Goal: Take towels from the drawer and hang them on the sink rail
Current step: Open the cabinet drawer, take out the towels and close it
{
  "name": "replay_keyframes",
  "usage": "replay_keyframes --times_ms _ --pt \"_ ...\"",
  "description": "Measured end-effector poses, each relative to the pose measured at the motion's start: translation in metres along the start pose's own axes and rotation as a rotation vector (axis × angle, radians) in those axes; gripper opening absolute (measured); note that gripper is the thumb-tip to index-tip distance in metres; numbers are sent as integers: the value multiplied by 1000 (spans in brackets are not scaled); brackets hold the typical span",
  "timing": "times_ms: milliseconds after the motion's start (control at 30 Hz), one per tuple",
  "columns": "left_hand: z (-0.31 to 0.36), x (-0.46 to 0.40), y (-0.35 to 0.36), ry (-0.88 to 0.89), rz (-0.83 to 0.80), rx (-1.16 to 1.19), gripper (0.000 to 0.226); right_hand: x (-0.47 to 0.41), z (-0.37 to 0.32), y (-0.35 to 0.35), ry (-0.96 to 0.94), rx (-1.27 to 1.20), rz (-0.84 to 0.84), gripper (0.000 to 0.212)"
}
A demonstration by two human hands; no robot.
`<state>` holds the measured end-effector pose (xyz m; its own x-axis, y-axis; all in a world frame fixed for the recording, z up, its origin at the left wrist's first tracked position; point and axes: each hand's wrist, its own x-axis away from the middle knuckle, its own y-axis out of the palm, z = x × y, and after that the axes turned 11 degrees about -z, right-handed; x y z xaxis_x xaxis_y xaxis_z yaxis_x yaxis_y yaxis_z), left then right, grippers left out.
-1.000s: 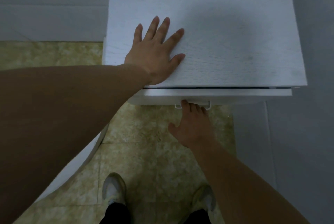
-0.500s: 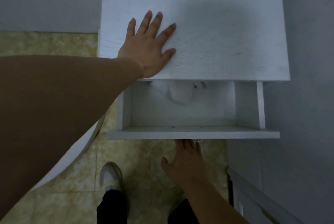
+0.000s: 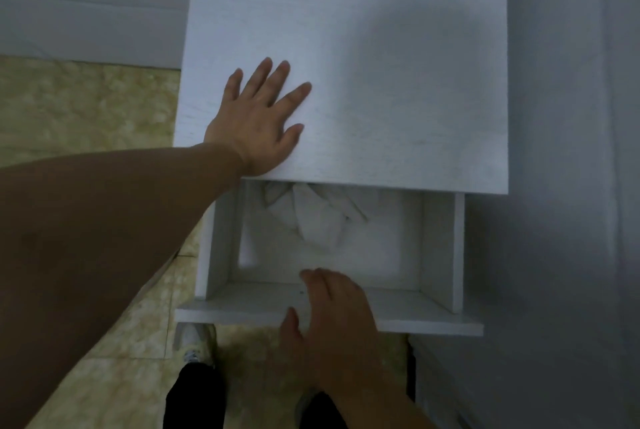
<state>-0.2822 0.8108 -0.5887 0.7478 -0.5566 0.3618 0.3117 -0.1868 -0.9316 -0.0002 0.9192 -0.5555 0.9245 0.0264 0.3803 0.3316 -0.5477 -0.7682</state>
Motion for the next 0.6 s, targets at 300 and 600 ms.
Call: replay_keyframes --times_ms 300,600 --pt "0 -3 3 6 8 0 65 -47 70 -11 119 140 -48 63" --pt "-2 -3 5 25 11 6 67 -87 72 -15 245 229 -203 86"
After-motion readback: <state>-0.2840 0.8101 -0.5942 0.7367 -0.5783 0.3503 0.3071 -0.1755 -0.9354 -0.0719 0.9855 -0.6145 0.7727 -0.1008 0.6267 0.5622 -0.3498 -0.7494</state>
